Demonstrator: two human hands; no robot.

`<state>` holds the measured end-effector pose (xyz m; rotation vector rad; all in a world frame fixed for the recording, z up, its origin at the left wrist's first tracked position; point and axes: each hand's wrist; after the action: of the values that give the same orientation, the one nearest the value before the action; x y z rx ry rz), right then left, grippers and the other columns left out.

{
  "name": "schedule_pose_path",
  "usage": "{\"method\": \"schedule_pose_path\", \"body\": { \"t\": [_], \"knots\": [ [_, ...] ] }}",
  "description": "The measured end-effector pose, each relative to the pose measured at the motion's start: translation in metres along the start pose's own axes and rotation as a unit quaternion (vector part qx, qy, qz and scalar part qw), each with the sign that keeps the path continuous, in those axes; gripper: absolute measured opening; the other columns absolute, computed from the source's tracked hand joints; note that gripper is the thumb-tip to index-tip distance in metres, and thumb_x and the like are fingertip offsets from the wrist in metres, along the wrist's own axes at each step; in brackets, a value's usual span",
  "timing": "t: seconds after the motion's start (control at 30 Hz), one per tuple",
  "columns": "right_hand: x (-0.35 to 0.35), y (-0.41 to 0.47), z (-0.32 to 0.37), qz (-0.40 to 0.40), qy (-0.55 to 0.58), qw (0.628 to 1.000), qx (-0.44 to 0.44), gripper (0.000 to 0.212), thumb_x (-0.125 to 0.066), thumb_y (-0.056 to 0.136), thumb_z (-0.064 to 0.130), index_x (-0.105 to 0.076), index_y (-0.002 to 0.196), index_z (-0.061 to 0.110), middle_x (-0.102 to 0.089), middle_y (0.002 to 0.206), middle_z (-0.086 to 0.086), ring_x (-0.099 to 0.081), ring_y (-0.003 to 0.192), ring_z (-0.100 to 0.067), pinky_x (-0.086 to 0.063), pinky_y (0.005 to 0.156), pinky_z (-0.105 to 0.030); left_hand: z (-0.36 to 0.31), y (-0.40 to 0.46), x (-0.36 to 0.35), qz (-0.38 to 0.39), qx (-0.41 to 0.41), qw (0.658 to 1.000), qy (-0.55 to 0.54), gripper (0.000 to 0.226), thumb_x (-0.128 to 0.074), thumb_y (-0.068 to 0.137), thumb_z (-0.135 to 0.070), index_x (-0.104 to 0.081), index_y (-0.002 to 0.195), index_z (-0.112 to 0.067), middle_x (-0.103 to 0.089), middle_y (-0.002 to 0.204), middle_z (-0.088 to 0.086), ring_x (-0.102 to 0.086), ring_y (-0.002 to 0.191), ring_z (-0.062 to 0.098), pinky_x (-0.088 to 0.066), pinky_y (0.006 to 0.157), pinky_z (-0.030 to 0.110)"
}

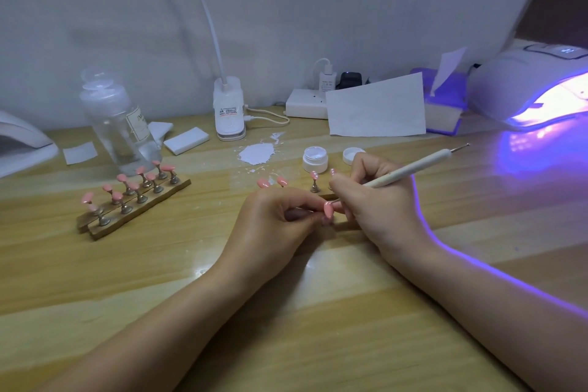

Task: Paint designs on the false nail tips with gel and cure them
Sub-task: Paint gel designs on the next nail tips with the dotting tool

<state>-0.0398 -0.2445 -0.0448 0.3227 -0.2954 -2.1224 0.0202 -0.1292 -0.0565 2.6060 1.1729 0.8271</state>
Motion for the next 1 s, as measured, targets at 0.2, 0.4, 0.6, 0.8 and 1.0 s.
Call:
{"method": "schedule_pose_path", "body": {
  "t": [0.2,0.4,0.6,0.8,1.0],
  "knots": [
    [-0.0005,-0.0003,0.0010,0.001,-0.009,1.000,0.000,0.043,-0.058,0.078,-0.009,-0.033,0.048,0.009,-0.035,0.030,0.011,-0.044,0.028,-0.001,-0.047,0.041,-0.019,-0.0010,-0.0008,-0.0005,-0.008,-0.006,1.000,0.011,0.012,-0.068,0.074,0.006,-0.073,0.073,-0.005,-0.066,0.067,-0.021,-0.060,0.072,-0.017,-0.032,0.069,-0.007],
    [-0.0008,-0.0002,0.0014,-0.002,-0.008,1.000,-0.003,0.044,-0.058,0.077,-0.009,-0.032,0.047,0.010,-0.033,0.030,0.012,-0.043,0.027,-0.001,-0.047,0.040,-0.019,0.0003,-0.0004,-0.0002,-0.010,0.004,1.000,0.008,0.015,-0.068,0.075,0.004,-0.073,0.073,-0.010,-0.069,0.070,-0.017,-0.060,0.069,-0.014,-0.039,0.065,0.002],
    [-0.0002,0.0002,0.0000,-0.002,-0.012,1.000,-0.006,0.044,-0.059,0.078,-0.007,-0.032,0.047,0.009,-0.035,0.031,0.012,-0.048,0.030,-0.002,-0.049,0.041,-0.022,-0.0024,-0.0008,-0.0003,-0.013,-0.009,1.000,0.024,0.015,-0.068,0.074,0.006,-0.073,0.073,-0.009,-0.067,0.070,-0.017,-0.058,0.066,-0.016,-0.031,0.070,-0.007],
    [0.0004,0.0001,-0.0001,-0.002,-0.019,1.000,-0.004,0.043,-0.060,0.078,-0.005,-0.033,0.047,0.009,-0.036,0.031,0.011,-0.049,0.030,-0.004,-0.049,0.042,-0.023,-0.0007,-0.0010,0.0001,-0.010,0.006,1.000,0.010,0.015,-0.068,0.075,0.005,-0.074,0.074,-0.010,-0.067,0.065,-0.022,-0.060,0.070,-0.015,-0.036,0.066,-0.001],
    [-0.0005,0.0004,0.0001,-0.005,-0.016,1.000,-0.012,0.043,-0.059,0.078,-0.006,-0.032,0.048,0.009,-0.035,0.030,0.010,-0.045,0.027,-0.002,-0.047,0.041,-0.021,-0.0013,-0.0012,0.0003,-0.010,0.000,1.000,0.014,0.017,-0.068,0.075,0.006,-0.074,0.074,-0.010,-0.068,0.069,-0.020,-0.061,0.071,-0.014,-0.036,0.068,-0.003]
  ]
}}
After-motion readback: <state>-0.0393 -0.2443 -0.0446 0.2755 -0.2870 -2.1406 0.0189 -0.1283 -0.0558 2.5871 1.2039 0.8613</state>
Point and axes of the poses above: each hand's wrist, its own y-axis towards the middle knuckle, its own x-axis out of the back of the hand, z = x × y
